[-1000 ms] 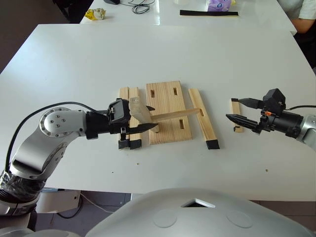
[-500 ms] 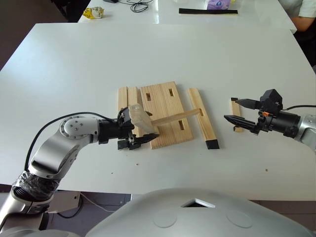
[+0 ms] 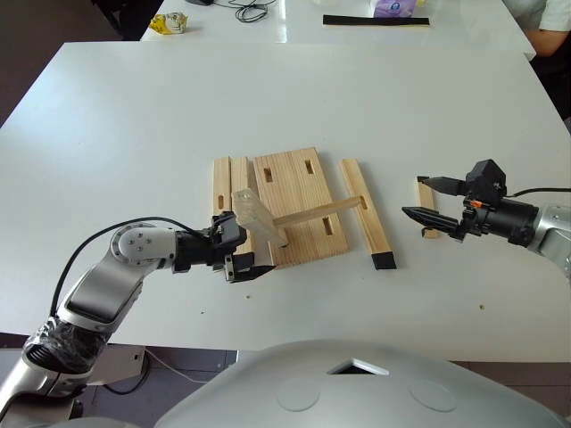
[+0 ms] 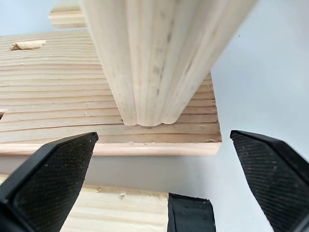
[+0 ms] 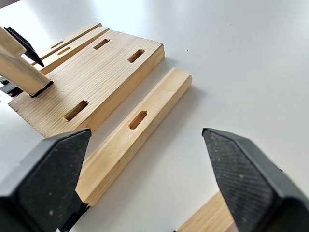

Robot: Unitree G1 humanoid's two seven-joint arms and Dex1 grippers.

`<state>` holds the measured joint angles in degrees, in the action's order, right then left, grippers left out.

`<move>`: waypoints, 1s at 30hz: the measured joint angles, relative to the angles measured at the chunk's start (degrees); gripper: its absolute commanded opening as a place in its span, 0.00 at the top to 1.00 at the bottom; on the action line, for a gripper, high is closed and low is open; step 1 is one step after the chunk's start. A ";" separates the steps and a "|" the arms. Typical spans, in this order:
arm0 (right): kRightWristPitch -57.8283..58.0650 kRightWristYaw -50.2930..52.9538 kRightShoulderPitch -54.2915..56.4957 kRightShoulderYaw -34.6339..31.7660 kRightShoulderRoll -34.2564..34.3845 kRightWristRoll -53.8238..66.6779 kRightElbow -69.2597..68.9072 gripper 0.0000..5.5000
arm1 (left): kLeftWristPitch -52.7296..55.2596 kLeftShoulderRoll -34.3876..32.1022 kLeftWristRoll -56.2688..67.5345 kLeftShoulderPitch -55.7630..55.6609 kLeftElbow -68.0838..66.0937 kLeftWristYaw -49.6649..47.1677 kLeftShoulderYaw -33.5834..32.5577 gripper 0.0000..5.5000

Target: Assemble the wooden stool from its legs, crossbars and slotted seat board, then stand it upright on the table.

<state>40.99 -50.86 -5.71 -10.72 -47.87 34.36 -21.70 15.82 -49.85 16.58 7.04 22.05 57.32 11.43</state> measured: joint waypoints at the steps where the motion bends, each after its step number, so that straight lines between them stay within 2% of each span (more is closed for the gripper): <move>1: 0.00 0.02 -0.04 -0.01 0.01 0.00 0.00 0.23 | -0.43 0.05 -0.50 0.17 0.00 0.02 0.03 0.08; 15: -0.08 0.34 0.15 -0.02 0.25 -0.01 -0.03 0.23 | 0.82 3.73 -2.00 1.27 4.63 -3.17 0.77 0.08; 30: -0.07 1.49 0.37 -0.49 0.42 0.03 -0.07 0.23 | 0.10 5.58 -5.93 1.49 2.79 -5.68 1.38 0.08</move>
<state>40.91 -49.38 -5.34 -11.22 -47.45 34.39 -21.77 15.91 -44.28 10.66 8.54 24.83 51.65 12.81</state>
